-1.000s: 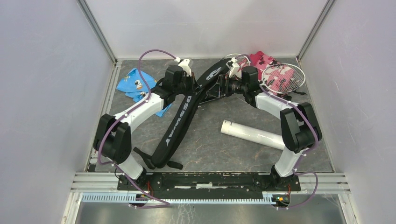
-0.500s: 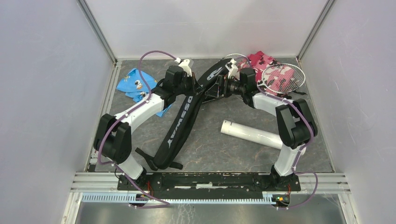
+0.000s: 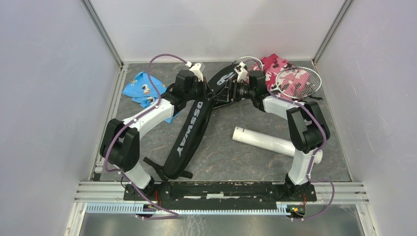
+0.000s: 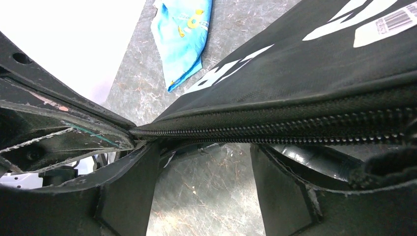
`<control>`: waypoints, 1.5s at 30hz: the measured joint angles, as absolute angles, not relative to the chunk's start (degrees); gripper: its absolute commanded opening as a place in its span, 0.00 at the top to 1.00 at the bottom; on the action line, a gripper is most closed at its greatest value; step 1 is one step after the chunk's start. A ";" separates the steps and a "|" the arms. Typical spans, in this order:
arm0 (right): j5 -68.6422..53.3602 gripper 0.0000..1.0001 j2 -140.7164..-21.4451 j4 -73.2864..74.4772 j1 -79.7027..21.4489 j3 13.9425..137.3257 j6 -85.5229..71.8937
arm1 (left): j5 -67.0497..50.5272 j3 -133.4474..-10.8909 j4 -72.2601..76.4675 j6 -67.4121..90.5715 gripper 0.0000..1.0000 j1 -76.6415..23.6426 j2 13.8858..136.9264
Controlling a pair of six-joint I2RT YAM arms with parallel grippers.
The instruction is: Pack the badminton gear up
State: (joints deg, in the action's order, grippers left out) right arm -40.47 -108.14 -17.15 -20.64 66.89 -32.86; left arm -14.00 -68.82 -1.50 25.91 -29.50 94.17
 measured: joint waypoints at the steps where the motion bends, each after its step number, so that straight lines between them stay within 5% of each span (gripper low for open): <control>1: -40.45 0.31 -108.31 -16.84 -20.64 67.09 -32.86 | -14.00 -68.71 -1.41 25.91 0.98 -29.50 94.17; 18: -37.91 0.47 -108.57 -11.53 -20.18 68.60 -31.53 | -12.86 -65.49 -0.21 19.84 0.98 -29.78 94.17; 45: -38.57 0.48 -111.13 -14.06 -20.29 68.07 -33.21 | -13.72 -64.31 1.04 18.44 0.98 -30.39 94.17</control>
